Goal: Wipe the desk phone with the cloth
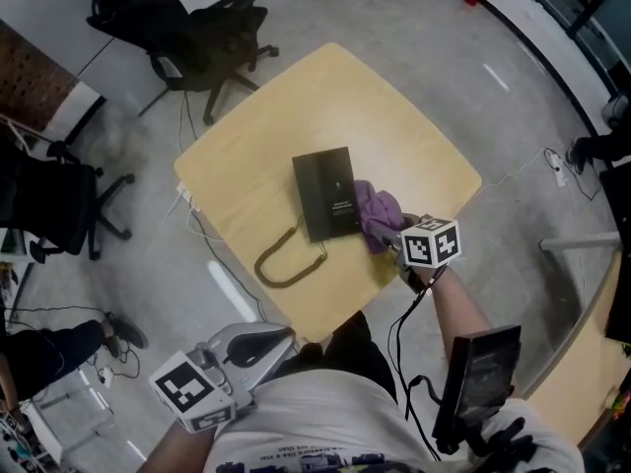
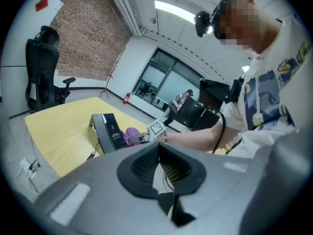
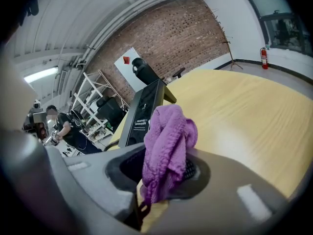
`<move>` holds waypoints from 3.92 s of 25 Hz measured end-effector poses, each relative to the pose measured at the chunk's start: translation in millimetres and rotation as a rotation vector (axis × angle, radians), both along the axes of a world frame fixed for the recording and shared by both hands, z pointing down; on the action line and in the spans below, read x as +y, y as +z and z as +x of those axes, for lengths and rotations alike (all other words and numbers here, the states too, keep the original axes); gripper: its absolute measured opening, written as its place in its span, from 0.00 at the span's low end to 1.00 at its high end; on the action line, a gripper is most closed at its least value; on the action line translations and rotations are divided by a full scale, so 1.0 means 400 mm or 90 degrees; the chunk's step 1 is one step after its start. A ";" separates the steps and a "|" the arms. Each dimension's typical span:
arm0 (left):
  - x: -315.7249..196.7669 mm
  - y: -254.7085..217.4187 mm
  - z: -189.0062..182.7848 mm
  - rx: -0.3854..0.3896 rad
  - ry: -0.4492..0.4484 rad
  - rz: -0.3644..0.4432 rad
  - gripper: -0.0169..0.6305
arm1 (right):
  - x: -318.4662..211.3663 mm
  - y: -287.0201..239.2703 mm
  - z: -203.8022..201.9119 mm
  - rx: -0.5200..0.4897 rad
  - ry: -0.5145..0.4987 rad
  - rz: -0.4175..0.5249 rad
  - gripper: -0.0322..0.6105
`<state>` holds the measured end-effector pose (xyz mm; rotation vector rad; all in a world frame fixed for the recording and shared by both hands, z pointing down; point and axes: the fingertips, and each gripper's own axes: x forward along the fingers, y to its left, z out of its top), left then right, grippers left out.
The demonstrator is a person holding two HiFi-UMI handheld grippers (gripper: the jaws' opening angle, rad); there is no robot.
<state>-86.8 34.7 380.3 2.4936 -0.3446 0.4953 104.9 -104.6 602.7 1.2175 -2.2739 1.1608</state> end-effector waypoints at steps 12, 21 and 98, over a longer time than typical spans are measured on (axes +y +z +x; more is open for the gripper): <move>0.054 -0.007 -0.049 0.021 0.010 0.014 0.04 | 0.064 -0.032 0.053 0.082 0.131 0.008 0.22; 0.087 0.001 -0.083 0.036 0.022 0.007 0.04 | 0.153 -0.081 -0.130 -0.003 0.156 0.022 0.22; 0.290 -0.055 -0.082 0.104 -0.005 0.080 0.04 | 0.489 -0.513 -0.194 0.236 -0.042 0.280 0.22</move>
